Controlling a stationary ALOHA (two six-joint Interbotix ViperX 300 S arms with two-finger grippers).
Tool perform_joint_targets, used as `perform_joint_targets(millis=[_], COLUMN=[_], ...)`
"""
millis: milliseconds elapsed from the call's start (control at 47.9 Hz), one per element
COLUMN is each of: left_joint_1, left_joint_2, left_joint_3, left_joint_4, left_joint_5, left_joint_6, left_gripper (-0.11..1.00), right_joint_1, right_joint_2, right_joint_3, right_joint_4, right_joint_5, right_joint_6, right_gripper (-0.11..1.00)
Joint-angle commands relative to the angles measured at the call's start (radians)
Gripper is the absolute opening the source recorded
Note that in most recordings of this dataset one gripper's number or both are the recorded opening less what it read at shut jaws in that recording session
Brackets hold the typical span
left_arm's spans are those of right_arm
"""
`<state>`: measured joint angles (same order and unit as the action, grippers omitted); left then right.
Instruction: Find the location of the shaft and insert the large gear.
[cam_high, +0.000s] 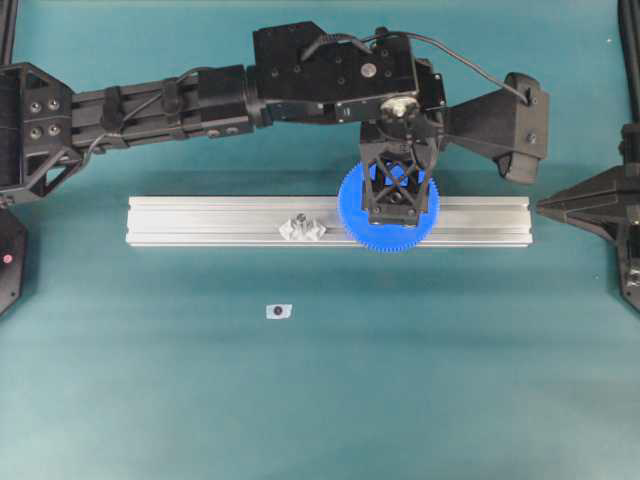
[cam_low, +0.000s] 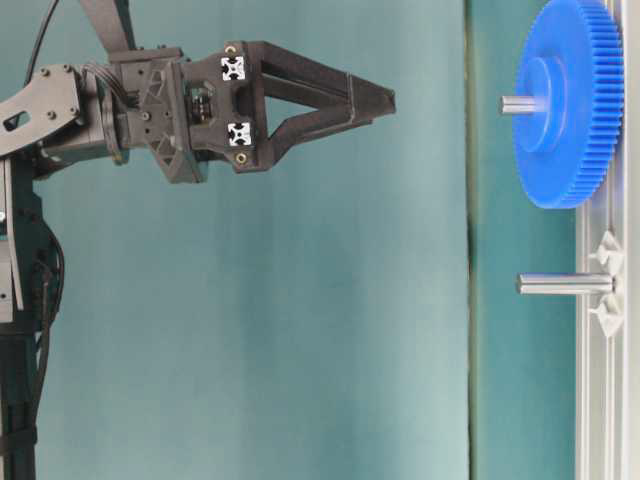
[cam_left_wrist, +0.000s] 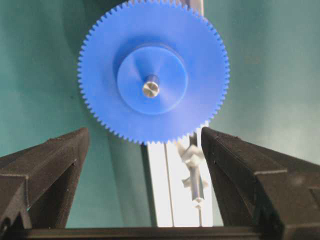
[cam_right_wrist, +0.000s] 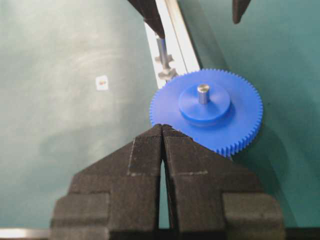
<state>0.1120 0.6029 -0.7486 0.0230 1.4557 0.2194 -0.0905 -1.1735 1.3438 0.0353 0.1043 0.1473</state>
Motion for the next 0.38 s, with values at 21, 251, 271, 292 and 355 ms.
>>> perform_joint_targets(millis=[21,251,271,292,355], left_joint_1=[-0.006,-0.006,-0.006,-0.006,-0.006], left_joint_2=[-0.038,-0.037,-0.037,-0.037,-0.035], left_joint_3=[-0.018,-0.018,-0.018,-0.018,-0.018], left_joint_4=[0.005,0.005,0.003,0.005,0.005], left_joint_5=[-0.002,0.0,0.0,0.002,0.005], left_joint_6=[-0.002,0.002,0.002,0.002,0.002], left_gripper=[0.86,0.86,0.86,0.86,0.86], right_joint_1=[-0.003,-0.003,-0.003,-0.003,-0.003], right_joint_2=[0.008,0.006,0.008,0.006,0.006], right_joint_3=[-0.014,-0.011,-0.011,-0.011,-0.011], right_joint_4=[0.0,0.0,0.0,0.0,0.0], right_joint_5=[-0.005,-0.005,-0.005,-0.005,-0.006], right_joint_6=[0.009,0.009,0.009,0.009,0.009], right_gripper=[0.0,0.0,0.0,0.0,0.0])
